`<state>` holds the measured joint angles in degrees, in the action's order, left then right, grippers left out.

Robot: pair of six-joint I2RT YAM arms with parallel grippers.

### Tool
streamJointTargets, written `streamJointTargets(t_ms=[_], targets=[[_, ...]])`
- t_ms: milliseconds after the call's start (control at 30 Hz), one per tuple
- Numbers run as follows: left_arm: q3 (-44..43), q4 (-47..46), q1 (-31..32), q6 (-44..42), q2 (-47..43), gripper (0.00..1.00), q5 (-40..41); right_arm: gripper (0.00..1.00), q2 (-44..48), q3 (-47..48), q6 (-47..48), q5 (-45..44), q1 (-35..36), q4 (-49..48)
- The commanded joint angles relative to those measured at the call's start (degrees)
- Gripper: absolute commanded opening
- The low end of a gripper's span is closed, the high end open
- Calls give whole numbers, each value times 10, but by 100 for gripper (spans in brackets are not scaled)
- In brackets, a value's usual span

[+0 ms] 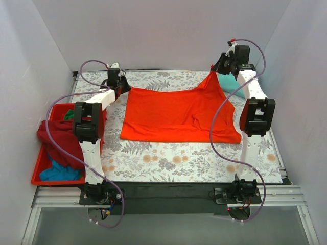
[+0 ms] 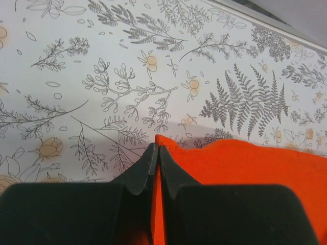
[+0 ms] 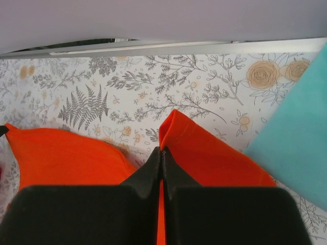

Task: Fold and stack the t-shirts
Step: Fold the tshirt

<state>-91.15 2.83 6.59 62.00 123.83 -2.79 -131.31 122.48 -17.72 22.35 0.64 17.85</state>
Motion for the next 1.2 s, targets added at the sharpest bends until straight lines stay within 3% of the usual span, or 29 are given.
streamJointTargets(t_ms=[0, 400, 600, 867, 1167], targets=[[4, -18, -3, -20, -49, 0, 1, 1, 54, -29, -1, 13, -1, -4], [201, -91, -3, -25, -159, 0, 20, 1, 336, -422, 9, -32, 5, -63], [237, -67, -3, -26, -190, 0, 75, 1, 438, -517, 10, -60, 9, -62], [294, -73, -3, -24, -243, 0, 86, 1, 533, -639, 2, -81, 14, -63], [342, -79, -3, -15, -279, 0, 69, 1, 591, -702, -3, -89, 14, -64]])
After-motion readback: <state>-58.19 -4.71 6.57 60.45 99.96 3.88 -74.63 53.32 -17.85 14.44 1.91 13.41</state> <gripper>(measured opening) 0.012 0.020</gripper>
